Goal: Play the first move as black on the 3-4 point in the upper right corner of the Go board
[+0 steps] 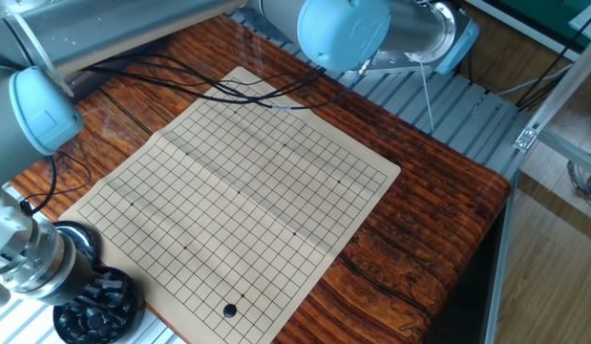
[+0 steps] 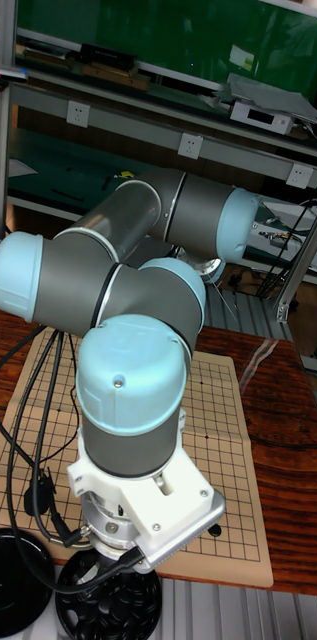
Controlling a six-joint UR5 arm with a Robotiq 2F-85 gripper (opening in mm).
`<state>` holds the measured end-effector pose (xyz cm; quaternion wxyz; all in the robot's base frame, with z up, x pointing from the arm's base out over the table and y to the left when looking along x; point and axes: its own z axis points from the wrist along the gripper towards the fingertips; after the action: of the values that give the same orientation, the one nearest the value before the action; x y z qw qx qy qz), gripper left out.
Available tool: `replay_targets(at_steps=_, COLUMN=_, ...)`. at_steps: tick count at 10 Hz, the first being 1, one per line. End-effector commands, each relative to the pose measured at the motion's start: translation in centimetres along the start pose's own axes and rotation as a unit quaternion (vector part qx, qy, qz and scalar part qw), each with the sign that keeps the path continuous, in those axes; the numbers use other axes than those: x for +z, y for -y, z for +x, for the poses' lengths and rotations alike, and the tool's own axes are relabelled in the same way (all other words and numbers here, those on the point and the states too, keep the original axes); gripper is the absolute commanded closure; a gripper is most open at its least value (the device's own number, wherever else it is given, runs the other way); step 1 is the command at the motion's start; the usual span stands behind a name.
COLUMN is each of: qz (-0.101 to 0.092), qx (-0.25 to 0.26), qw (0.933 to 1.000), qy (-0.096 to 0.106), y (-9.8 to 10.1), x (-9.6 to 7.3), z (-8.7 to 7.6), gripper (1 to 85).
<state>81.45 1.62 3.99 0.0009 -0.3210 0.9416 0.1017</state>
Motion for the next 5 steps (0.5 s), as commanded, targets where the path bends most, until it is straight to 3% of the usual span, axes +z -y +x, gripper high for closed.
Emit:
replay_targets(at_steps=1, qz=-0.003, qx=0.001, qw=1.0000, qy=0.004, y=-0.08, x=-0.19, z=-0.10, gripper=66.3)
replay_targets(at_steps=5, qz=-0.006, qx=0.003, qw=1.0000, qy=0.006, y=-0.24, x=-0.26, z=-0.20, gripper=68.7)
